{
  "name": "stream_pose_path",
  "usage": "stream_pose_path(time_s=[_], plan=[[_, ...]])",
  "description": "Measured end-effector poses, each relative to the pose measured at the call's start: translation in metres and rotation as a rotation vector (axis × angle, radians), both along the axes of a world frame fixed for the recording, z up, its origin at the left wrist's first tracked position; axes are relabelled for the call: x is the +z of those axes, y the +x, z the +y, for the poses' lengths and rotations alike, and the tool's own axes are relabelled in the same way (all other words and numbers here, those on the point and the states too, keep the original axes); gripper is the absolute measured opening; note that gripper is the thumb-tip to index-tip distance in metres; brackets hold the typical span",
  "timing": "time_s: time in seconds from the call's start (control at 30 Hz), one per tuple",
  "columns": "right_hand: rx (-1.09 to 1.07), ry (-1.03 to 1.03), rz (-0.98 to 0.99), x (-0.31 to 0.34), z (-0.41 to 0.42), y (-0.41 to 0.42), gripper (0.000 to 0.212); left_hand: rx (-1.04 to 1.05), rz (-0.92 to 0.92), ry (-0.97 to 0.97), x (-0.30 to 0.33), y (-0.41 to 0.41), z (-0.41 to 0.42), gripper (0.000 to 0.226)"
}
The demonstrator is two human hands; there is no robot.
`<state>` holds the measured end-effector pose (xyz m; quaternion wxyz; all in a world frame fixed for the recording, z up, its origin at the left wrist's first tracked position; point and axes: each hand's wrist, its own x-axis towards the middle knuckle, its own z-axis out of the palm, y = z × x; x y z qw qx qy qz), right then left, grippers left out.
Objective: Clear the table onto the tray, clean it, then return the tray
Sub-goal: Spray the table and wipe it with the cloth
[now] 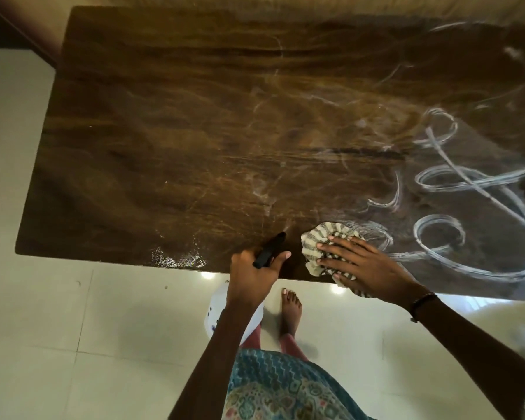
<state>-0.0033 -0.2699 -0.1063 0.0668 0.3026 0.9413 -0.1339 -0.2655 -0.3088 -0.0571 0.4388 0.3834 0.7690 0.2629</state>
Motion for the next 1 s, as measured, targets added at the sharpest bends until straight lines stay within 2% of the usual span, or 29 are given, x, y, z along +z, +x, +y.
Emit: stream_pose_path(time_s=[0.53, 0.77, 0.9, 1.0], plan=[[-0.028, -0.004, 0.057, -0.002, 0.023, -0.003, 0.043, 0.085, -0.041, -0.084, 0.004, -0.01, 0.019, 0.033], [-0.182, 0.04, 0.051, -0.001, 0.084, -0.077, 0.044, 0.166, -0.065, -0.04, 0.008, -0.025, 0.04, 0.034], [-0.072, 0.047, 0.104, -0.008, 0.086, -0.142, 0.046, 0.177, -0.021, -0.01, 0.012, -0.033, 0.055, 0.033], [0.071, 0.067, 0.1, -0.012, 0.072, -0.138, 0.042, 0.179, -0.021, -0.007, 0.017, -0.038, 0.064, 0.032]])
